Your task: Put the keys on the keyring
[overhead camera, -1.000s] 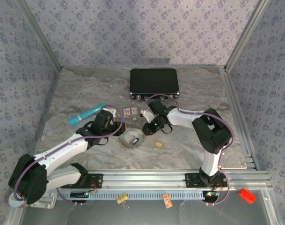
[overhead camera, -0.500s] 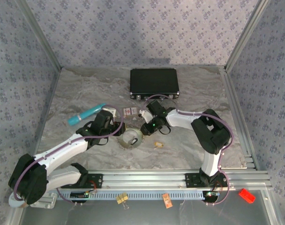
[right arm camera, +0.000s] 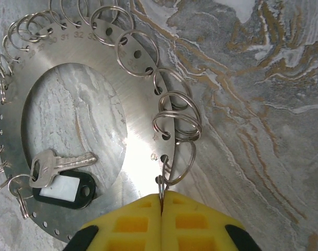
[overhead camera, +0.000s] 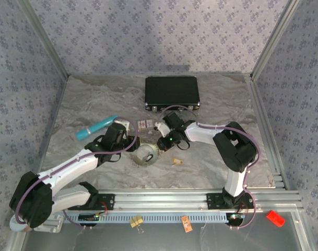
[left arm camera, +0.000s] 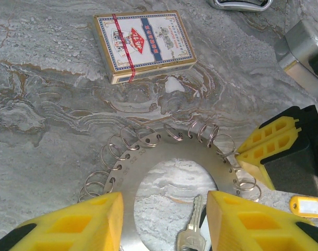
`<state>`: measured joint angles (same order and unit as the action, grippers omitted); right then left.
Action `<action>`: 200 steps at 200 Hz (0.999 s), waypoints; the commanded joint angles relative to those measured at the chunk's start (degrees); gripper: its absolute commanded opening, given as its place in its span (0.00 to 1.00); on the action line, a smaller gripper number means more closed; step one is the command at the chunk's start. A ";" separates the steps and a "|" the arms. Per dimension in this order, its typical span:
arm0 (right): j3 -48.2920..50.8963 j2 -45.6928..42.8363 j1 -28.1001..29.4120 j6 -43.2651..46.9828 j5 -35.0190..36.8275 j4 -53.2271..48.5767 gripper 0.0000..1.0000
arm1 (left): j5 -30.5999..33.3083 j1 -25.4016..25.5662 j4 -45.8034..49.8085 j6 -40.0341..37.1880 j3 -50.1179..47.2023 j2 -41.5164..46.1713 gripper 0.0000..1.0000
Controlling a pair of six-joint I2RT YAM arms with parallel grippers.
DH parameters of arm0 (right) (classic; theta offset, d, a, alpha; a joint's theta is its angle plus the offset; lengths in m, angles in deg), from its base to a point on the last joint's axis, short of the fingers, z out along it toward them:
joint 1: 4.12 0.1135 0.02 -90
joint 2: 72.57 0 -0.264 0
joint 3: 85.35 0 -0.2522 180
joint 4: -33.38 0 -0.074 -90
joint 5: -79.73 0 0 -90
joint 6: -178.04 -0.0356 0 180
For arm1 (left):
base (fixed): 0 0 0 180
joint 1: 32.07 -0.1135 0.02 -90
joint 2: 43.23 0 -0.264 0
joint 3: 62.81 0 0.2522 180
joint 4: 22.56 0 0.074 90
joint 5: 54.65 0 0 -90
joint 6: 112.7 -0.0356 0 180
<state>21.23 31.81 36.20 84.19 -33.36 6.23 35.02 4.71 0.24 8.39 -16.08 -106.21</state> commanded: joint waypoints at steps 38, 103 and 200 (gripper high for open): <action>2.79 -6.63 2.08 2.92 2.79 0.11 0.00 | 1.06 0.13 -2.50 -1.13 -0.54 4.79 0.45; 7.80 -18.16 3.79 8.53 -1.54 6.57 0.00 | -2.07 0.61 -16.80 -11.80 -9.74 13.68 0.43; 4.22 -23.07 5.95 19.41 -7.22 2.24 0.00 | -22.76 0.99 -22.85 -34.95 -11.31 12.41 0.26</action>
<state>28.29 10.91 41.05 99.12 -38.17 10.76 19.45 5.25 -19.49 -20.77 -28.01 -93.27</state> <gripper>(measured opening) 0.052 0.266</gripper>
